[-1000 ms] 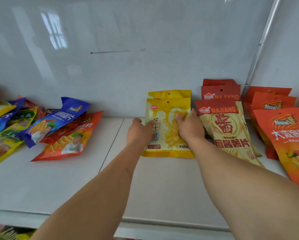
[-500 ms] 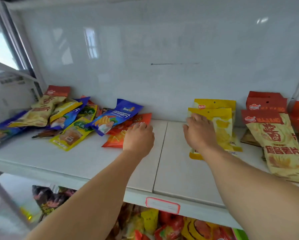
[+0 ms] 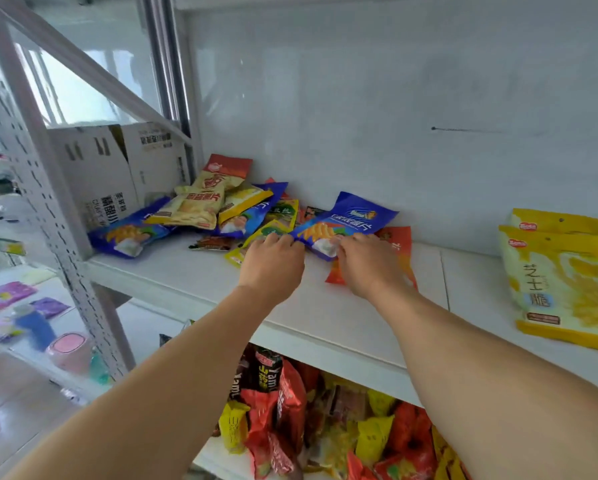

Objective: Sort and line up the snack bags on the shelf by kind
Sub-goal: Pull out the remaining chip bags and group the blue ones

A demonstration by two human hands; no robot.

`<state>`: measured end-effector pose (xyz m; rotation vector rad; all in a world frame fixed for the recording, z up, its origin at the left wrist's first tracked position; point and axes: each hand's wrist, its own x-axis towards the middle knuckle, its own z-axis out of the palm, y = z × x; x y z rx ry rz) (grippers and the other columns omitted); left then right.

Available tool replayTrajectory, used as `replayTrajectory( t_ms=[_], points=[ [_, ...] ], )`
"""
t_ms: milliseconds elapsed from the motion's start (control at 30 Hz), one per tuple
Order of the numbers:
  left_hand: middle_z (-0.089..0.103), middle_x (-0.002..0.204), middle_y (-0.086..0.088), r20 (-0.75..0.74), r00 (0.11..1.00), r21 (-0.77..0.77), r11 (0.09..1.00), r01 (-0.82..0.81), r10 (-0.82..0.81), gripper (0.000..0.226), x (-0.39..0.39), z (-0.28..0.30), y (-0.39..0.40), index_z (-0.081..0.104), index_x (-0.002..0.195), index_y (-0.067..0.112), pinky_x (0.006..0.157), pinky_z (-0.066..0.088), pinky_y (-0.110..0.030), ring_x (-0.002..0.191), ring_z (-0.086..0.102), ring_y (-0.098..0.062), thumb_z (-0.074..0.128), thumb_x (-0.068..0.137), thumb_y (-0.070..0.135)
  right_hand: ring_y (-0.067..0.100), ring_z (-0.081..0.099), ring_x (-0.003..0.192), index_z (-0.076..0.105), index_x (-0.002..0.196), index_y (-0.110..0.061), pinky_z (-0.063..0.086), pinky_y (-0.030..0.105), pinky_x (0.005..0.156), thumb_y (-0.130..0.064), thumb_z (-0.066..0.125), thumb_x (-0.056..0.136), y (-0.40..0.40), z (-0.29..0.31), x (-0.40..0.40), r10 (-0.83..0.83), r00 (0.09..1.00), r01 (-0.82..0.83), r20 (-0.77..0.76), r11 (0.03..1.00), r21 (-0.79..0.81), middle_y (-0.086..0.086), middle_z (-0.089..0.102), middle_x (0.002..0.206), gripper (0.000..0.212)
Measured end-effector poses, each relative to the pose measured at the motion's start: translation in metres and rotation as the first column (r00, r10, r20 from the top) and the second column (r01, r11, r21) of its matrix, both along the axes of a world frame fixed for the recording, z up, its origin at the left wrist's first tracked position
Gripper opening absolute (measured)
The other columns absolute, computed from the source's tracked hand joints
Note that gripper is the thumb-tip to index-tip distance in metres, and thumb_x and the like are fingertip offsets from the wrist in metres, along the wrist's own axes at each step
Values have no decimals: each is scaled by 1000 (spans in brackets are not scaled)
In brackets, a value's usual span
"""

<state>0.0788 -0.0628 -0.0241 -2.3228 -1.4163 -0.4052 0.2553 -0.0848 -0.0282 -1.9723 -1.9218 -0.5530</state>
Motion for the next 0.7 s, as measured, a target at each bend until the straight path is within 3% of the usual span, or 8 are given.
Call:
replayTrajectory(
  t_ms=[233,333,467,567,700],
  points=[
    [61,125,-2,111,988,-23,994,-102,104,29,-58,-3,64,62,118,19,89,45,-37,120,55,-26,41,103,31,30,57,99,63,108,-13,40,37,70,-25,39,102,76,16,-60,102,986,-93,-132,993,74,8,64,109,28],
    [63,117,1,178,973,-13,990,-143,143,30,-74,0,97,63,117,20,75,42,-34,109,58,-24,39,104,32,29,59,101,63,111,-14,42,36,73,-28,39,103,116,21,-76,143,968,-126,-205,988,94,7,65,111,29],
    [62,118,-1,283,939,-59,981,-184,193,30,-94,4,142,63,117,19,71,38,-34,108,58,-25,40,104,33,29,61,102,60,121,-13,50,39,78,-31,40,103,168,22,-92,152,948,-140,-279,988,62,9,66,114,32],
    [62,123,-4,469,854,-93,974,-206,225,32,-112,4,174,62,120,18,75,46,-37,109,58,-27,43,102,35,30,61,102,57,125,-13,50,39,77,-31,41,103,201,21,-106,126,910,-126,-395,992,24,8,65,117,33],
    [50,141,-10,651,694,-243,951,-194,308,48,-136,7,215,50,140,14,97,45,-44,127,48,-31,48,100,39,29,60,105,56,129,-14,49,37,76,-32,41,103,234,14,-128,97,867,-104,-489,994,13,8,63,124,35]
  ],
)
